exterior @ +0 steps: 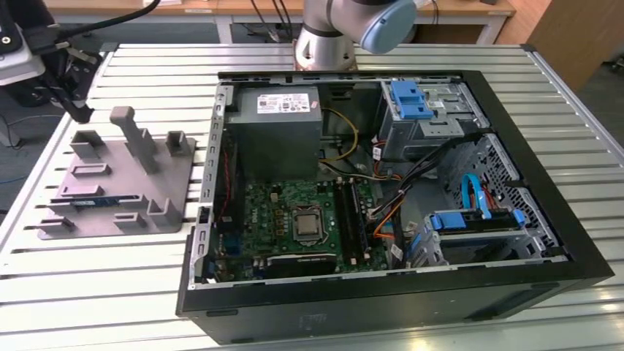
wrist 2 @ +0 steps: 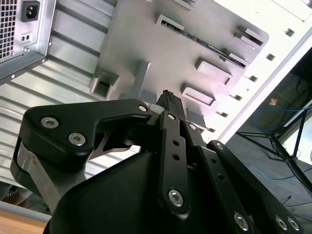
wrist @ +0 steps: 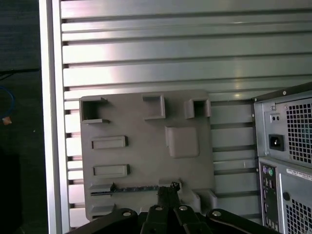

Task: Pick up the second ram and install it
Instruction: 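Reach for the second ram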

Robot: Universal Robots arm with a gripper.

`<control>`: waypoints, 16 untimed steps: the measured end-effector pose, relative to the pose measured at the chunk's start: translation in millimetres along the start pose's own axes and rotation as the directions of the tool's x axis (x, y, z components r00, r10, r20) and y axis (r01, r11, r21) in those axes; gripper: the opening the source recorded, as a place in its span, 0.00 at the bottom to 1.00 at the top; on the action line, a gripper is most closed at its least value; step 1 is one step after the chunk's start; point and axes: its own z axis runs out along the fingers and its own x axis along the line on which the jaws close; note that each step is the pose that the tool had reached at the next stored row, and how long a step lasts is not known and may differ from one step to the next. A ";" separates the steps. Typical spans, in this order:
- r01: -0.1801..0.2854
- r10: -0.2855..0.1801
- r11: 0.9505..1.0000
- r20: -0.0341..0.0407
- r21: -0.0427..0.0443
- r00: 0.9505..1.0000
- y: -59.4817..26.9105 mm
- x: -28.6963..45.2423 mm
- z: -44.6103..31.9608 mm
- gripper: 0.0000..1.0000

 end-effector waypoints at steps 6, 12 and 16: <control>0.000 0.000 1.000 0.000 0.000 1.000 -1.0 10.2 4.4 0.10; 0.000 0.000 1.000 0.000 0.000 1.000 -1.8 19.2 8.7 0.10; 0.000 0.000 1.000 0.000 0.000 1.000 -2.5 24.7 11.7 0.10</control>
